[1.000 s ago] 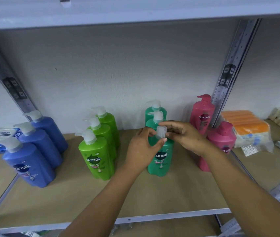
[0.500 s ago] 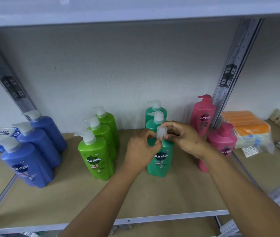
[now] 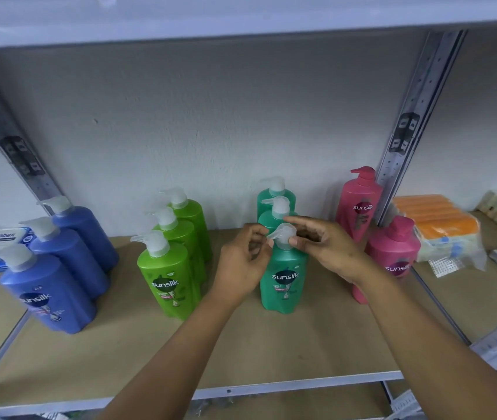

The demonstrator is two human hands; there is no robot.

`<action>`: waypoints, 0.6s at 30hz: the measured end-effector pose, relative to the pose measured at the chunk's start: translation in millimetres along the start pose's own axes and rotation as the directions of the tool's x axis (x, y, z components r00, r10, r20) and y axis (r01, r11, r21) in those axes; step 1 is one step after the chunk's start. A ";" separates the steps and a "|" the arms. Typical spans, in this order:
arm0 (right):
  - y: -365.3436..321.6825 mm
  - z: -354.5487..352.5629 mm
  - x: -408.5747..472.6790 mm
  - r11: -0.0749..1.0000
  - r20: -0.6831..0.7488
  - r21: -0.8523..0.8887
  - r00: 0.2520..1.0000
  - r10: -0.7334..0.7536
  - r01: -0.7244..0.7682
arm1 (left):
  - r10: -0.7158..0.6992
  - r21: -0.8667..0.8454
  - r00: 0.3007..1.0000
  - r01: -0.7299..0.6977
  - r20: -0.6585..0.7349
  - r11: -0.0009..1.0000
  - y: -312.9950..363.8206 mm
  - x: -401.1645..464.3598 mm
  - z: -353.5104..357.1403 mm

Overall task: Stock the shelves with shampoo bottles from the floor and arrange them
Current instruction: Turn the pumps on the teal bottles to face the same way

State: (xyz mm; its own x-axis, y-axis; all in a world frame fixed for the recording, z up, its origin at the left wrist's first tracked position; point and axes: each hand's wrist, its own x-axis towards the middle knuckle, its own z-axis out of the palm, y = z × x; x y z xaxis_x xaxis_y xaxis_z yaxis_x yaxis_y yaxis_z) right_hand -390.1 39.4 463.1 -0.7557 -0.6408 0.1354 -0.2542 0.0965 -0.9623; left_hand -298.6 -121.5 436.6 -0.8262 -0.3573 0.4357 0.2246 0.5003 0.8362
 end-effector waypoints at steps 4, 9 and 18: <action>-1.3 2.1 -0.1 1.000 -0.025 -0.016 1.000 -0.011 0.011 | 0.034 0.034 0.999 -0.034 0.009 0.999 -1.4 2.0 0.5; -0.5 3.5 2.2 0.999 -0.048 -0.040 0.999 -0.018 0.016 | 0.001 0.049 1.000 0.000 -0.018 0.999 -0.4 7.0 -0.9; 1.2 2.6 0.4 0.999 -0.024 -0.037 0.999 -0.030 0.029 | -0.017 0.025 1.000 0.017 0.002 1.000 -2.4 8.4 -3.3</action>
State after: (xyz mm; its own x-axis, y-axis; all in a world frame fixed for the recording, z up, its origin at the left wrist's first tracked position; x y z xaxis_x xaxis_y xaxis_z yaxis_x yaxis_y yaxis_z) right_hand -389.1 37.2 461.4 -0.7621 -0.6247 0.1702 -0.2985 0.1057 -0.9485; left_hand -304.3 -128.2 439.4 -0.8309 -0.3646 0.4204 0.1973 0.5134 0.8352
